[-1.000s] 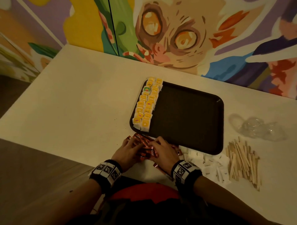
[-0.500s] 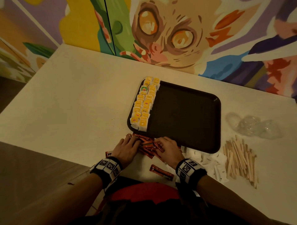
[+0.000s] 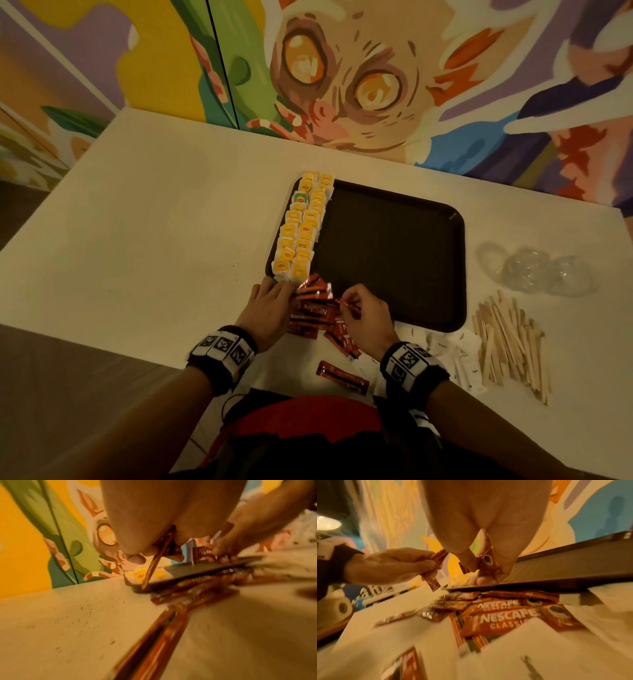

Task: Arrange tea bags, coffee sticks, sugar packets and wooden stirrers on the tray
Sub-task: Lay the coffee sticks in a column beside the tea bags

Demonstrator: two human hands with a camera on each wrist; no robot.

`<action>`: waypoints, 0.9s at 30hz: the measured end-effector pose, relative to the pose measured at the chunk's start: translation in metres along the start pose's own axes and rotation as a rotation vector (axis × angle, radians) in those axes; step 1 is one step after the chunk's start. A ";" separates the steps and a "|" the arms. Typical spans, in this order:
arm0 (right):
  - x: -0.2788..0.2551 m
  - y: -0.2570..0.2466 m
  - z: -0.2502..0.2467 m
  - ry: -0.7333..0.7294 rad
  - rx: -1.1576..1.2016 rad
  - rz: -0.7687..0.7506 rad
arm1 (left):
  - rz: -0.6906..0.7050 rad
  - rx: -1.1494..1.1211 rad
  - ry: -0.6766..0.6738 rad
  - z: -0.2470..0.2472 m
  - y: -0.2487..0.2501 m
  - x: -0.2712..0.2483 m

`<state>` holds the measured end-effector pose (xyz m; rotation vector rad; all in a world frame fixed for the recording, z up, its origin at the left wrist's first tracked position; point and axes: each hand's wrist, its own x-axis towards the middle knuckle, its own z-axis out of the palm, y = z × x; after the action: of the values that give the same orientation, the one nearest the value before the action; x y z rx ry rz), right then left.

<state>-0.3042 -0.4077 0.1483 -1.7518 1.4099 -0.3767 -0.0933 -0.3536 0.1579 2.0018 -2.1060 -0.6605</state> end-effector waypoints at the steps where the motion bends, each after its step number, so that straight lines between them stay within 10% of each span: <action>1: 0.000 -0.002 -0.002 0.010 0.053 0.022 | -0.054 -0.110 0.035 -0.008 0.007 0.002; 12: 0.011 -0.030 -0.042 -0.074 0.543 0.120 | -0.372 -1.160 0.169 -0.038 0.032 0.040; 19: 0.012 -0.034 -0.063 -0.080 0.337 -0.016 | -0.466 -1.461 0.116 -0.037 0.060 0.047; 27: 0.012 -0.040 -0.078 -0.090 0.246 -0.107 | -0.264 -1.020 0.172 -0.051 0.079 0.046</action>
<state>-0.3272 -0.4500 0.2223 -1.6249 1.1565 -0.5007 -0.1484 -0.4087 0.2283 1.6105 -1.0203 -1.2197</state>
